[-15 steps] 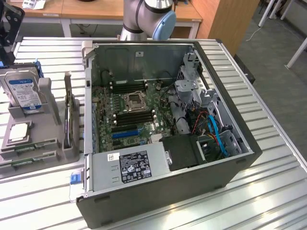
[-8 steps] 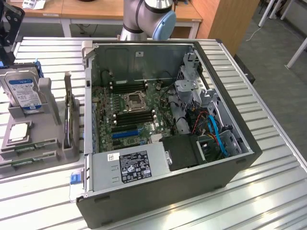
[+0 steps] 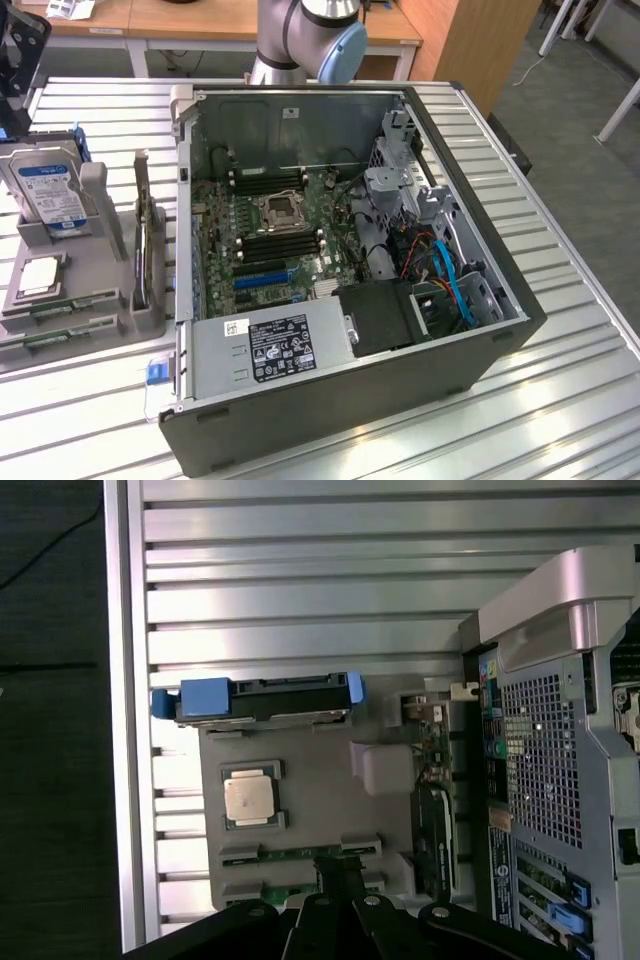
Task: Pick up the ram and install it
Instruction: 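Reach for the ram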
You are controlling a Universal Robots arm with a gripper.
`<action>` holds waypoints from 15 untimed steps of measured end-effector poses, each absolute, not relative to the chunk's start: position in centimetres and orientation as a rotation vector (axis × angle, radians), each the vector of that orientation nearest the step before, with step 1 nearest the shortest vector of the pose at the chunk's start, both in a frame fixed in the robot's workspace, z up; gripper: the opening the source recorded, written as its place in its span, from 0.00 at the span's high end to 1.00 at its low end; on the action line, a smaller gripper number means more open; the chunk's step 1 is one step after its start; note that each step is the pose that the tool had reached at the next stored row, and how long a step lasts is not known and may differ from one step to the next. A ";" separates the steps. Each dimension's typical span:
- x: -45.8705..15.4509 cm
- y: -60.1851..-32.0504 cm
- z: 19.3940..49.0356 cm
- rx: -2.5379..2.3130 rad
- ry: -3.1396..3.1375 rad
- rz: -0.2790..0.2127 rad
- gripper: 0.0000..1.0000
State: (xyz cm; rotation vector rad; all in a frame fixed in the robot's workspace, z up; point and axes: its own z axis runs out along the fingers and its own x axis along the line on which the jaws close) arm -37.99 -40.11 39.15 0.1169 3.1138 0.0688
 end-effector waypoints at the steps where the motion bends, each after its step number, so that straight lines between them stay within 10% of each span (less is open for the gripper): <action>1: -38.0 -40.3 39.1 0.117 3.114 0.069 0.90; 15: -38.6 -41.8 39.1 0.117 3.114 0.069 0.90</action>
